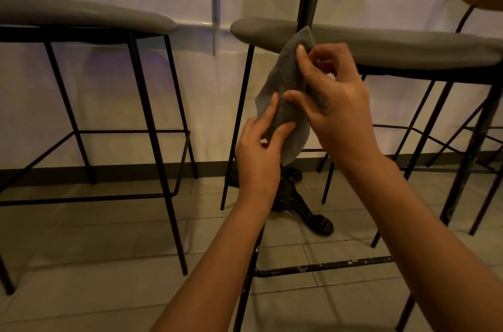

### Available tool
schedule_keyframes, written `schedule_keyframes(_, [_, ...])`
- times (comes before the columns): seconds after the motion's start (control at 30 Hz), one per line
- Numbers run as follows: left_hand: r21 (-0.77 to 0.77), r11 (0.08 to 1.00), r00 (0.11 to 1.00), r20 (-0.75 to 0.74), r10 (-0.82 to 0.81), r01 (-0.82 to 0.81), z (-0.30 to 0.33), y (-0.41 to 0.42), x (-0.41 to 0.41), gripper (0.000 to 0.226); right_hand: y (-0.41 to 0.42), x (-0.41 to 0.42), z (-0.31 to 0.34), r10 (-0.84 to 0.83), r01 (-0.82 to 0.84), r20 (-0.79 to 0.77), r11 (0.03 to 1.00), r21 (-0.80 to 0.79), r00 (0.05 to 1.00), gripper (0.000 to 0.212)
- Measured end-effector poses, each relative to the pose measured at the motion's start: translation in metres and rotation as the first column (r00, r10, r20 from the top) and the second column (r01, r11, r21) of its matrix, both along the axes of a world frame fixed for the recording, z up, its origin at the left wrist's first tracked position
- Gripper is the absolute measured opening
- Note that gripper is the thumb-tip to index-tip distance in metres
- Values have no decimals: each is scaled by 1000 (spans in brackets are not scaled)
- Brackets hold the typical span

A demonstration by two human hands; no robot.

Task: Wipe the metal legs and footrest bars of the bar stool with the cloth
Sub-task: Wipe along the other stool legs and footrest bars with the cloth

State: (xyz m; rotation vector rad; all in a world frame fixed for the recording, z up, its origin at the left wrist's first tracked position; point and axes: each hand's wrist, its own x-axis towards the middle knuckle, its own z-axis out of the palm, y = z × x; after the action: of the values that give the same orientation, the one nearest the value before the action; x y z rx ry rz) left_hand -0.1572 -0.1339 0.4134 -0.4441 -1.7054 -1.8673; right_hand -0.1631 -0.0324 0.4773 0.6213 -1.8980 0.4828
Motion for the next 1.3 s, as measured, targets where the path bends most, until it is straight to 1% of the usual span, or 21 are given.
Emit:
schedule_keyframes(0.1, [12,1000,1000,1,-8,8,-2,2,1,49,0,3,-3,-1,1,-3,1000,10,1000,51])
schedule_keyframes(0.2, [-63,997,999,-26,32,-34,-12,-4,4,54,-2,2,-3,-19,19,-9,1000,-22,1000,47])
schedule_keyframes(0.27, [-102,993,998,-42,54,-58,-33,-11,13,56,-3,0,-2,-30,30,2,999,-30,1000,47])
schedule_keyframes(0.3, [-122,991,998,-19,58,-60,-48,-15,18,55,-3,0,-2,-32,33,12,999,-26,999,49])
schedule_keyframes(0.37, [-154,987,996,76,48,-35,-81,-22,28,54,-2,0,-2,-36,36,45,999,-7,998,54])
schedule_keyframes(0.47, [-134,991,984,179,18,6,-118,-27,39,50,-2,3,-6,-58,55,101,998,37,993,66])
schedule_keyframes(0.6, [-18,999,966,253,-44,50,-125,-29,42,38,-4,5,-12,-38,37,109,999,11,993,67])
schedule_keyframes(0.73, [-43,996,962,265,-62,76,-127,-33,37,30,-9,7,-28,-47,45,121,999,15,992,65])
schedule_keyframes(0.77, [-50,995,961,270,-67,83,-128,-34,37,33,-10,8,-33,-48,46,130,999,20,990,64])
schedule_keyframes(0.83, [-60,994,960,270,-76,96,-132,-35,37,51,-10,8,-37,-46,43,124,999,22,991,62])
schedule_keyframes(0.93, [-62,988,956,268,-123,144,-135,-39,36,72,-8,4,-25,-34,34,80,999,4,996,58])
schedule_keyframes(1.03, [-69,978,952,252,-172,195,-135,-42,35,82,-7,-1,-11,-31,32,36,999,-26,999,57])
schedule_keyframes(1.1, [-69,975,949,252,-189,212,-134,-42,36,84,-7,-2,-10,-22,23,29,999,-44,999,57])
schedule_keyframes(1.2, [-61,973,944,262,-202,225,-134,-43,36,81,-8,-2,-18,-14,16,46,999,-48,999,57])
schedule_keyframes(1.23, [-58,972,941,270,-203,226,-134,-44,36,74,-9,-1,-24,-19,21,54,999,-43,998,58])
schedule_keyframes(1.3, [-50,973,936,289,-201,224,-133,-44,36,50,-10,0,-35,-31,33,74,999,-27,997,57])
